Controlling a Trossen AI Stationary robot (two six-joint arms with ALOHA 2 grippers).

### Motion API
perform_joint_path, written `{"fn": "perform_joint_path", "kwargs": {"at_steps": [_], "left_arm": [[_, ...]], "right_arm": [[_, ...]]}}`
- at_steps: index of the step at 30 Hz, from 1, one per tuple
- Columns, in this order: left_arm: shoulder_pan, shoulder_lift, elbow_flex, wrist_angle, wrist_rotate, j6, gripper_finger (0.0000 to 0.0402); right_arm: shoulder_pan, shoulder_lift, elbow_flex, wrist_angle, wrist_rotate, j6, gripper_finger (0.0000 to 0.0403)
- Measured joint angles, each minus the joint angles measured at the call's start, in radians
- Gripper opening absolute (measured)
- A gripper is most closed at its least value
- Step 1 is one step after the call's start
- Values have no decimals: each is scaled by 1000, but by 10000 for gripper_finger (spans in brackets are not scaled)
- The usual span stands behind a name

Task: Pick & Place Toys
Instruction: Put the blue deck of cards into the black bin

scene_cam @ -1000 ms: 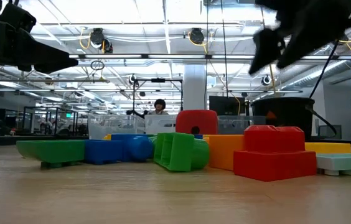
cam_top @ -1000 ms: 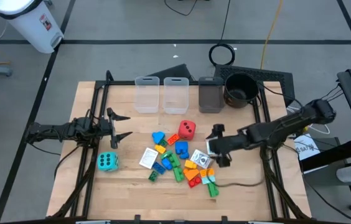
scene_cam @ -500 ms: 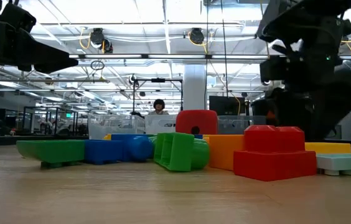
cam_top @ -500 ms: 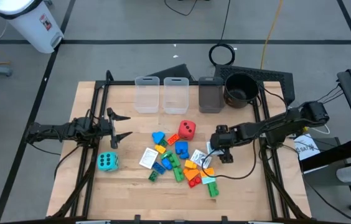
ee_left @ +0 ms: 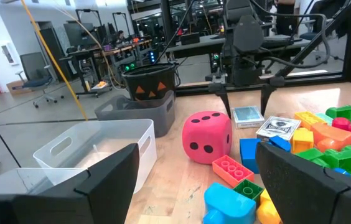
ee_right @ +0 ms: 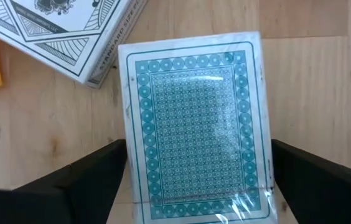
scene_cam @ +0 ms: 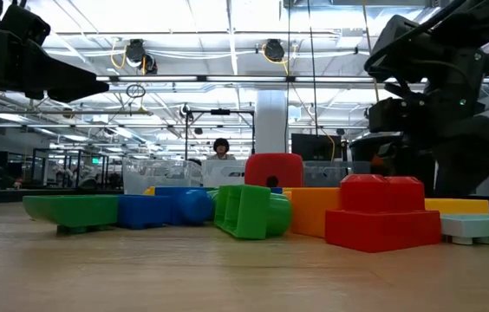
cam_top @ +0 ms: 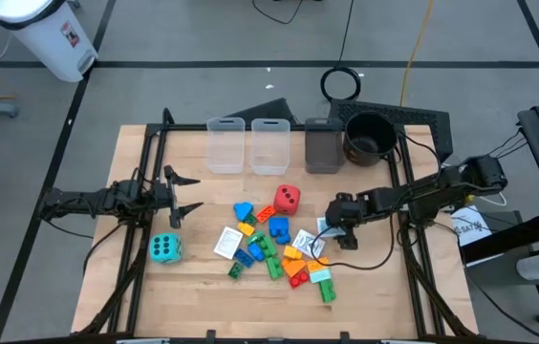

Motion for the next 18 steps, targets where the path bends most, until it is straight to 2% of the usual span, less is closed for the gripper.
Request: {"fn": "perform_joint_path", "kwargs": {"at_steps": [6, 13, 18], "left_arm": [[0, 0, 0, 0, 0, 0, 324], [0, 0, 0, 0, 0, 0, 324], [0, 0, 0, 0, 0, 0, 324]], "right_arm": [[0, -15, -1, -6, -15, -1, 278], [0, -99, 37, -81, -7, 28, 275], [1, -186, 100, -103, 64, 74, 275]]}}
